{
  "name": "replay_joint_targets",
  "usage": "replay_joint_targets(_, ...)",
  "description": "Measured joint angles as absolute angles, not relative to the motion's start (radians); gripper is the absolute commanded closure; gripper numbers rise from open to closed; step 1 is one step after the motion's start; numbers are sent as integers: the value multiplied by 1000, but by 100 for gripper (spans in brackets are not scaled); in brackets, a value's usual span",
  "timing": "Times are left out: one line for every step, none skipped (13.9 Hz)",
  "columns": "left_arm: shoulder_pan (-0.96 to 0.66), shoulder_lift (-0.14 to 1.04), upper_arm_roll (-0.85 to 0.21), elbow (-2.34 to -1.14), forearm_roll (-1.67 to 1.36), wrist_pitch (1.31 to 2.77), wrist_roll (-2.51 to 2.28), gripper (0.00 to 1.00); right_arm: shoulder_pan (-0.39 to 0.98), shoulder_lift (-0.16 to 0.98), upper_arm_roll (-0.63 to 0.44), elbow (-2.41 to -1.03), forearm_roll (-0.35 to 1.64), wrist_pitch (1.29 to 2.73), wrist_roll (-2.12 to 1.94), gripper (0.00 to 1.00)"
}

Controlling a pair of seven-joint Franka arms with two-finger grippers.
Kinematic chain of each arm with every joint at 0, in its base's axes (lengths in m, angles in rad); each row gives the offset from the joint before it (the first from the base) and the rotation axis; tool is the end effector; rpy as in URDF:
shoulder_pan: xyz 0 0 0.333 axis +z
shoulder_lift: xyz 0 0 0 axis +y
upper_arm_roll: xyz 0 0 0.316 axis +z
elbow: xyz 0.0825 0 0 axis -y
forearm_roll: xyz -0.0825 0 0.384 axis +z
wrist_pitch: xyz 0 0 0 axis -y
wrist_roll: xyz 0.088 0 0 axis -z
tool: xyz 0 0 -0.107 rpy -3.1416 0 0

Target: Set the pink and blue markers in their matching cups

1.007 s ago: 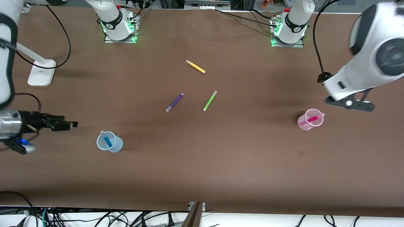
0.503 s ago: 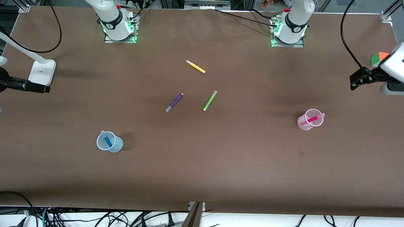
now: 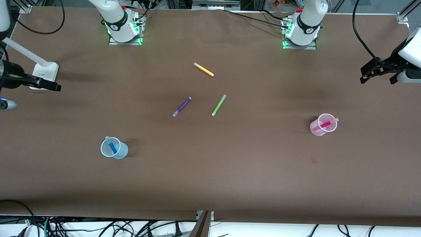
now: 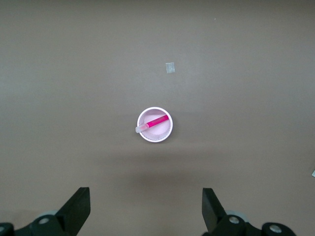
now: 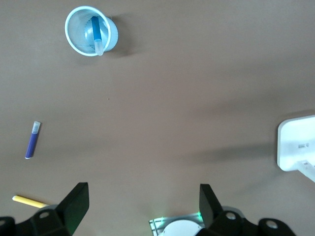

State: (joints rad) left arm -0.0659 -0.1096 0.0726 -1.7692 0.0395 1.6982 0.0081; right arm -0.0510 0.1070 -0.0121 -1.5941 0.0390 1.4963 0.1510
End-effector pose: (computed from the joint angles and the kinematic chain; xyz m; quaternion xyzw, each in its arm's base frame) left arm 0.5293 0.0092 0.6006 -0.9997 0.0030 -0.0190 0.0158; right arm 0.5708 -0.0313 0.5477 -0.9888 0.1068 0.1029 0.0143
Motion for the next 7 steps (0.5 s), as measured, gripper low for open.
replay_joint_targets(-68,-109,71,-1769,40,1697,6,0,-50,59,-9,-1668,36,1545,138,1)
replay_joint_targets(-69,-108,70,-1769,40,1696,5,0,-50,19,-8,-1726,32,1582,125,1)
replay_joint_targets(-69,-108,70,-1769,40,1692,4,0,-50,-10,-8,-1763,27,1605,108,1)
replay_joint_targets(-69,-107,70,-1769,40,1688,4,0,-50,-28,-8,-1784,24,1618,98,1)
replay_joint_targets(-69,-107,72,-1769,40,1688,4,0,-50,-37,-8,-1793,21,1628,95,1)
replay_joint_targets(-68,-107,75,-1769,40,1688,4,0,-50,-38,-8,-1792,17,1636,93,1)
replay_joint_targets(-68,-106,76,-1769,40,1688,4,0,-50,-36,-7,-1785,14,1642,93,1)
